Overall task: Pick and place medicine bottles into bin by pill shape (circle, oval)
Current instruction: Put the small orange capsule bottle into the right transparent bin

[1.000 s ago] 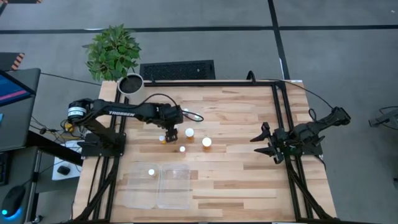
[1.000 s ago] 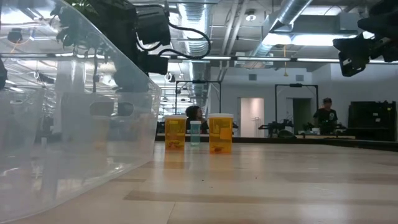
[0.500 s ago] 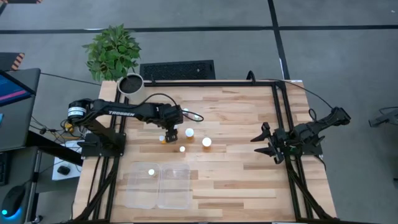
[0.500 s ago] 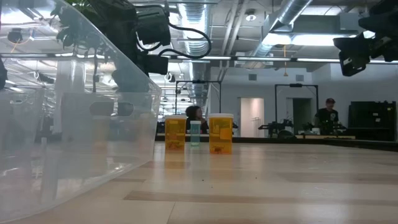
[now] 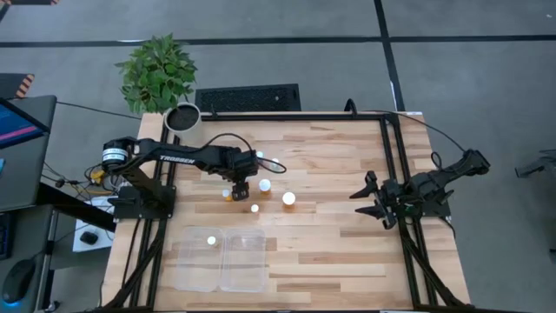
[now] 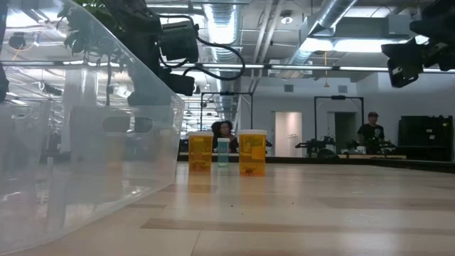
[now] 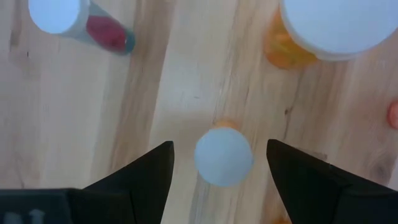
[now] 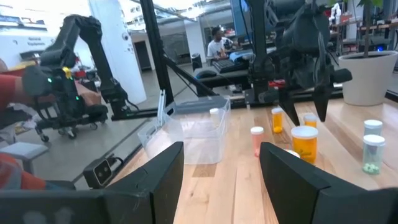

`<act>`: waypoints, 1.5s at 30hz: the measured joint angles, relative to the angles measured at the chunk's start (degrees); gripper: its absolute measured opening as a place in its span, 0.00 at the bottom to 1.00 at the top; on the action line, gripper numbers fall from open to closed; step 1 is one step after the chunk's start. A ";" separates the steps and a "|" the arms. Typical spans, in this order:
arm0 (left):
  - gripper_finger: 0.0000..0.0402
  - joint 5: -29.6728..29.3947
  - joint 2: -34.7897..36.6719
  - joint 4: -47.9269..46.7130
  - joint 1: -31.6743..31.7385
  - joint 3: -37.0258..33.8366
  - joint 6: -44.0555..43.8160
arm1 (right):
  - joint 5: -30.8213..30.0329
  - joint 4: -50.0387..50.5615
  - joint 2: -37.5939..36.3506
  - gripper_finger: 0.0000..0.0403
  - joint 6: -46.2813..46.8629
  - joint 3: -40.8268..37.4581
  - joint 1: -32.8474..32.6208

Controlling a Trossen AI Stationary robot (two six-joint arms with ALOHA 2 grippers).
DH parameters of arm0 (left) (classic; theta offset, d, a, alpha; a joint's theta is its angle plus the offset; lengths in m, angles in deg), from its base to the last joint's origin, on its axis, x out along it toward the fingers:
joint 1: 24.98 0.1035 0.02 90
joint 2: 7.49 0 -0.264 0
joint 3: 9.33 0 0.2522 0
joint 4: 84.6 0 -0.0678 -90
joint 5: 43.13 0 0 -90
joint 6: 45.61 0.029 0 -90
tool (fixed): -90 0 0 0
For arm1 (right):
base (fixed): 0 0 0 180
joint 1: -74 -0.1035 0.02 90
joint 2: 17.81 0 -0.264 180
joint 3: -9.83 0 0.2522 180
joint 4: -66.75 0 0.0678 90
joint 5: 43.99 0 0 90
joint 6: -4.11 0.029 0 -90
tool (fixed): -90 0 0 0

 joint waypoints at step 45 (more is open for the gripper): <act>0.28 0.10 0.15 -2.39 -0.02 2.34 -0.60 | -0.07 0.06 0.00 0.56 -0.02 0.01 0.00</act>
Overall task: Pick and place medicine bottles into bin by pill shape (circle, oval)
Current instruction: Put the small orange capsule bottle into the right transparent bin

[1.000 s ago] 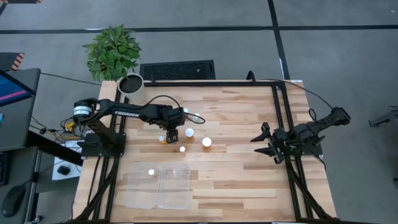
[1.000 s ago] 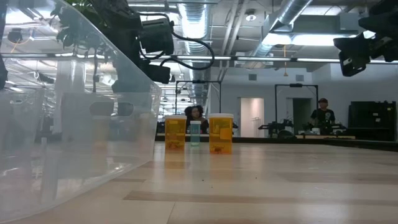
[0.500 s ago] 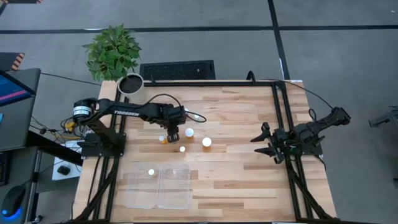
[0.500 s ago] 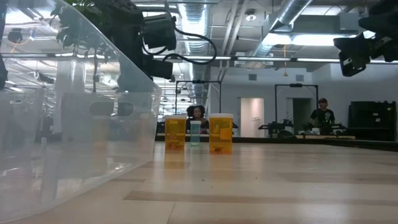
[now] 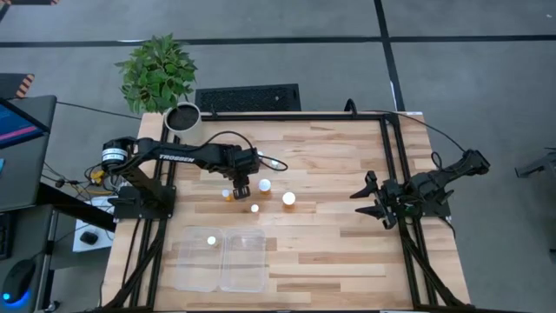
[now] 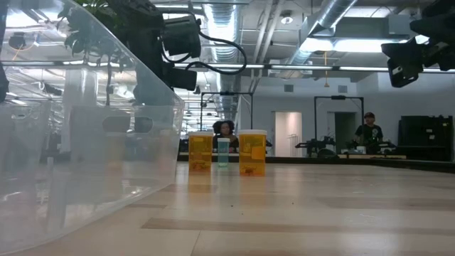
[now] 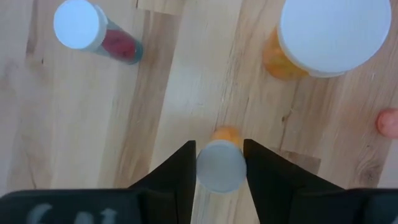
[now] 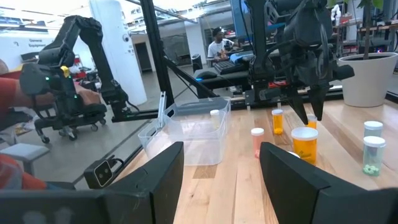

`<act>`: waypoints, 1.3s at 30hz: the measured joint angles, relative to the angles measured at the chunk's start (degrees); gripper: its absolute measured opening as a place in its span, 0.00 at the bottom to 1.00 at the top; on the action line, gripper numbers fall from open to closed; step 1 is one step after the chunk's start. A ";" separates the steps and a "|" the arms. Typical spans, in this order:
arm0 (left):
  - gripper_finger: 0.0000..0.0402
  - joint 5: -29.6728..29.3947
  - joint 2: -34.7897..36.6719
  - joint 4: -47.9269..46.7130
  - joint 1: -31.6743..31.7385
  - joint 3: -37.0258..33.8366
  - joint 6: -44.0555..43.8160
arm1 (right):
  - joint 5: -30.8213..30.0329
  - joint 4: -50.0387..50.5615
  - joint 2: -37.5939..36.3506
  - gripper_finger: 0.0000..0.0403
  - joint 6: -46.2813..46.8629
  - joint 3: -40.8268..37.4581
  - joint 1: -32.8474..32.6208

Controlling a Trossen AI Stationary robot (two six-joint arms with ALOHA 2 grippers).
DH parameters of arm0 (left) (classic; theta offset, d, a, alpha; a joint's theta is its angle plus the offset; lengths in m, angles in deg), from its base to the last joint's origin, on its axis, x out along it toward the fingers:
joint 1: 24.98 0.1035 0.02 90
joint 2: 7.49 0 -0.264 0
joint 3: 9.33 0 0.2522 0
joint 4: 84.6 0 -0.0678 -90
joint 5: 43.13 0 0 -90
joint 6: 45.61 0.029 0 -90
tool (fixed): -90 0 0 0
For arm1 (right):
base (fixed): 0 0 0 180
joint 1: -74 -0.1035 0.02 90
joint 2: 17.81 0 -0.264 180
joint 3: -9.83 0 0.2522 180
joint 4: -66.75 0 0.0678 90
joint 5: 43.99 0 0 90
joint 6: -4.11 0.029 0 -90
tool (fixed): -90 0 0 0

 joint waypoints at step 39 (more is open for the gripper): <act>0.28 -2.43 3.76 -18.89 -37.73 27.90 -27.34 | -0.04 0.00 0.00 0.56 0.04 0.00 0.00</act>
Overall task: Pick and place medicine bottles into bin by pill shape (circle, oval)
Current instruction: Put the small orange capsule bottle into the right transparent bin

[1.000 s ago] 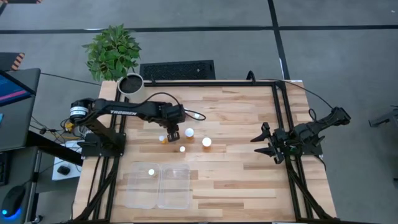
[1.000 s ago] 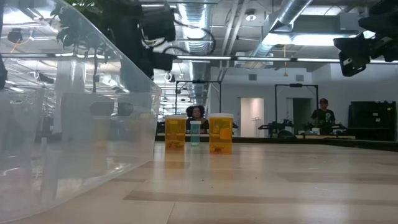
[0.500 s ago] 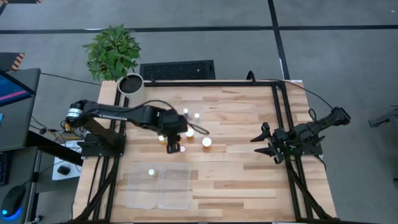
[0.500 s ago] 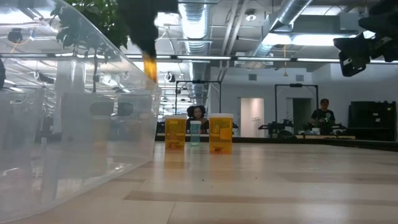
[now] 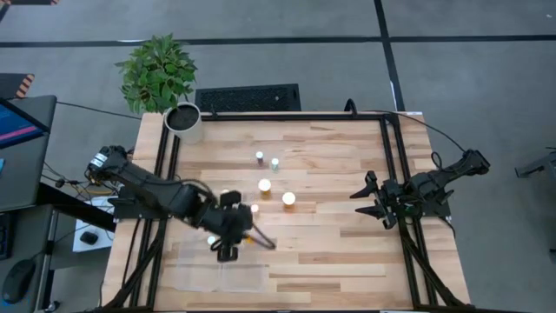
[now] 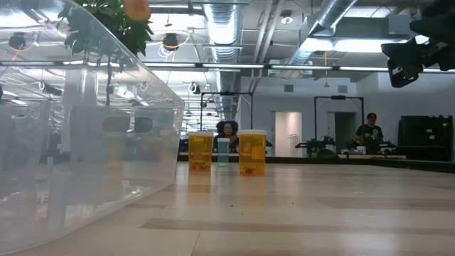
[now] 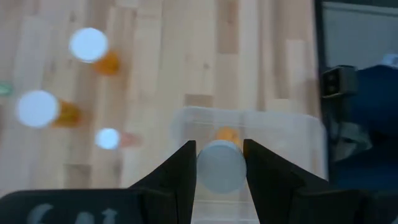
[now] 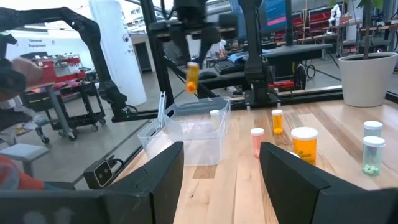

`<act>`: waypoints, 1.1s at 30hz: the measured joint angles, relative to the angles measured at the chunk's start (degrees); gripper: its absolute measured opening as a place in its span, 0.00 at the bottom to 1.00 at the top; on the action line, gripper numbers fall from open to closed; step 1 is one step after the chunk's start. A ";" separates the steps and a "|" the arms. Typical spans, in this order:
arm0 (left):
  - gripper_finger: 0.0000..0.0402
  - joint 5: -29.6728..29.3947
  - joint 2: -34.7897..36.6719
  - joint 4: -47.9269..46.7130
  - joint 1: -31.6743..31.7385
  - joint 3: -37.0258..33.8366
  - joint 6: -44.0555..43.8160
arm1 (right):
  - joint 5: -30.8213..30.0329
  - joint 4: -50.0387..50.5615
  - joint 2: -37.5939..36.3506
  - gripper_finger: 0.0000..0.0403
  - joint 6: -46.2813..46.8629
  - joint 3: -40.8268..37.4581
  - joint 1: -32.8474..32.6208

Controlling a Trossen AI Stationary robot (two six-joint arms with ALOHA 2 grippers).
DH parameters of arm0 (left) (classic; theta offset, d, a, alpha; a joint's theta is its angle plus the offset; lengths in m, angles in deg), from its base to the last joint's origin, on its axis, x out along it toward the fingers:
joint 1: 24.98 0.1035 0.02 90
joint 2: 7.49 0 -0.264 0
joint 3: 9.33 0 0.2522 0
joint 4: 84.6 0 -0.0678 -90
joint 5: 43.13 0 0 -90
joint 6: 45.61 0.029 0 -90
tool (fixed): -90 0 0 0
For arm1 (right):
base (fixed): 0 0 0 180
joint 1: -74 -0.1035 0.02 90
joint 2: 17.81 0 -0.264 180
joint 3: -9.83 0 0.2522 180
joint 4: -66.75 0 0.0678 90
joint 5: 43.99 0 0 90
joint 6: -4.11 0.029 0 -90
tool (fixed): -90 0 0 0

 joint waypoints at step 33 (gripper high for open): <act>0.30 -1.56 -21.87 0.31 -1.94 -0.49 0.90 | -0.01 -0.17 0.00 0.56 2.04 0.00 -0.04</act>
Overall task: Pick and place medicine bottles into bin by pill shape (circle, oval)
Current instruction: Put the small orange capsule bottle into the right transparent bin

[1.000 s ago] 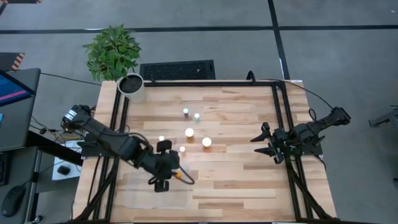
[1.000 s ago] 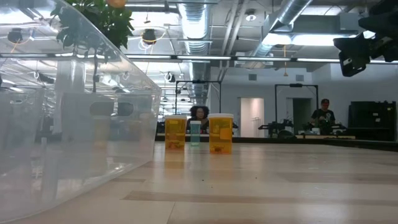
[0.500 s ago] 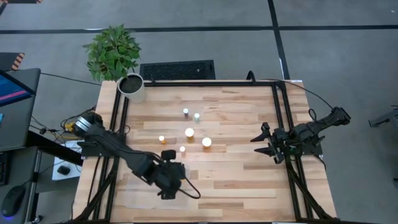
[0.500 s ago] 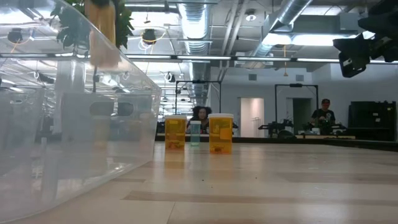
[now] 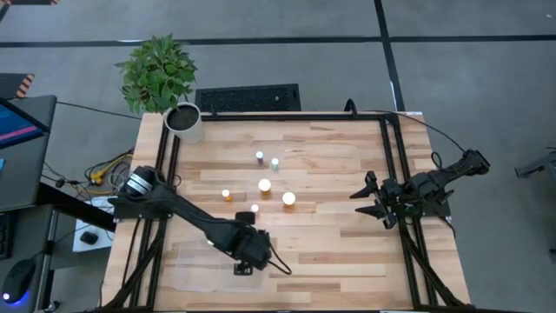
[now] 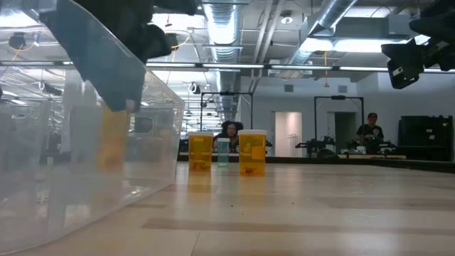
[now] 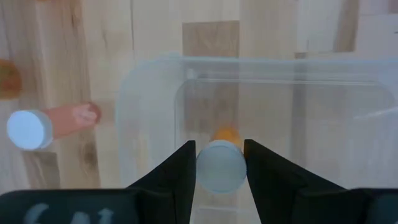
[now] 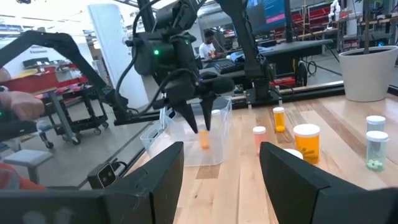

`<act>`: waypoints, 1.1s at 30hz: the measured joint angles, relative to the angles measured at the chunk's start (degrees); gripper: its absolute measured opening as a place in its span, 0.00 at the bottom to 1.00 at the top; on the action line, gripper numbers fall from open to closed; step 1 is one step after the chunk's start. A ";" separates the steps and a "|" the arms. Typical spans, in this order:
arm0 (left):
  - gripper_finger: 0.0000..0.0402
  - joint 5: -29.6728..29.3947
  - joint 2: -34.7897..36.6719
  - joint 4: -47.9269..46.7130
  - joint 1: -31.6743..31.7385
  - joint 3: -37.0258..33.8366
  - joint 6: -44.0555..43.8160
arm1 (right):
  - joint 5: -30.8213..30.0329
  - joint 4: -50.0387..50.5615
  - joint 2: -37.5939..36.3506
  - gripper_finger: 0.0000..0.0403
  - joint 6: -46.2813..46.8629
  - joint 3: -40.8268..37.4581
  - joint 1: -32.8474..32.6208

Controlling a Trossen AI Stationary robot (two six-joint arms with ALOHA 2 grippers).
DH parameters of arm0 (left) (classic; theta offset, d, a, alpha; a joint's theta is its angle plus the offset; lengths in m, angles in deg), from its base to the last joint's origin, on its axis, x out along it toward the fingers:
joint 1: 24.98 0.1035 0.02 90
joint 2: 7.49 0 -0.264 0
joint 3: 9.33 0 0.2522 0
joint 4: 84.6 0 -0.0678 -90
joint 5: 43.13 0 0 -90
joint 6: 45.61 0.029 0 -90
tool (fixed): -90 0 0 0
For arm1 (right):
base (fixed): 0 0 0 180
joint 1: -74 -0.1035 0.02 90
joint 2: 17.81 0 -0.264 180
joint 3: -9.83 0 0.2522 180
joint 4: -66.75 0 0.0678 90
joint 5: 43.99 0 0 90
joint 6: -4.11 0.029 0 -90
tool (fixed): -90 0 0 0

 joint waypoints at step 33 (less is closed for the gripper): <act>0.30 -3.56 -0.73 2.28 0.41 0.00 -2.60 | 0.01 0.17 0.00 0.56 -0.08 0.00 0.00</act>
